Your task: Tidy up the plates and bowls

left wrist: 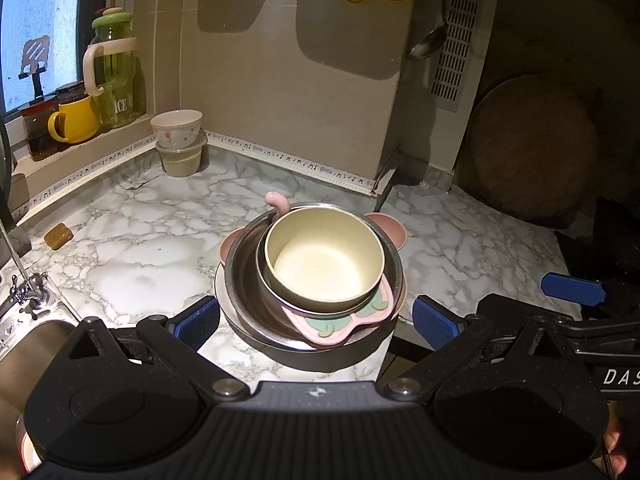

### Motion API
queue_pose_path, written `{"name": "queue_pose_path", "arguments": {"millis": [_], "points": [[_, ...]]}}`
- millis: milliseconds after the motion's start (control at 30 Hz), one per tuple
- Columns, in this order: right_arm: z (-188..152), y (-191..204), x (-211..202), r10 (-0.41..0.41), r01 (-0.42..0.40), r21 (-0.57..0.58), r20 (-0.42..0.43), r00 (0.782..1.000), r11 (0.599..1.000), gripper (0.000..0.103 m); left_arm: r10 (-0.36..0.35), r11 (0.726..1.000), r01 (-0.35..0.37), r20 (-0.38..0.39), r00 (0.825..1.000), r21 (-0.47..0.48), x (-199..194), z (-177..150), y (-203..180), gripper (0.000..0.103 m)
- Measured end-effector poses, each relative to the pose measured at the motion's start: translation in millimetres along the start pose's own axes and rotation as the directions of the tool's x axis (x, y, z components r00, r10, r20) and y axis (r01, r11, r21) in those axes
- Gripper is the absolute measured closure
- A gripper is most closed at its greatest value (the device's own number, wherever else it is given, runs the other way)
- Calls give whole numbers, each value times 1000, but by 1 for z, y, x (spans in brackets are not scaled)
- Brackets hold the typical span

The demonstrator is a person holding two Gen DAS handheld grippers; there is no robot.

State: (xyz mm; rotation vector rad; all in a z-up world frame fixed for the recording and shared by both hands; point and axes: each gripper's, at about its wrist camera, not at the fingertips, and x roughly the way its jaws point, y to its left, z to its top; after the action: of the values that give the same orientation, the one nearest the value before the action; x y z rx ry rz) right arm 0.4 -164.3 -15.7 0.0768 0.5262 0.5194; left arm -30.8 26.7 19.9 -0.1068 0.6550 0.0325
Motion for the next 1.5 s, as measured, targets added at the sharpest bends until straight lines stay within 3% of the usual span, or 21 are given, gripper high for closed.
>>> {"name": "queue_pose_path", "arguments": {"millis": [1000, 1500], "points": [[7, -1, -6, -7, 8, -20, 45, 999, 1000, 0, -7, 1000, 8, 56, 998, -15, -4, 7, -3, 0], [13, -4, 1, -22, 23, -38, 37, 999, 999, 0, -36, 999, 37, 29, 999, -37, 9, 9, -2, 0]]}}
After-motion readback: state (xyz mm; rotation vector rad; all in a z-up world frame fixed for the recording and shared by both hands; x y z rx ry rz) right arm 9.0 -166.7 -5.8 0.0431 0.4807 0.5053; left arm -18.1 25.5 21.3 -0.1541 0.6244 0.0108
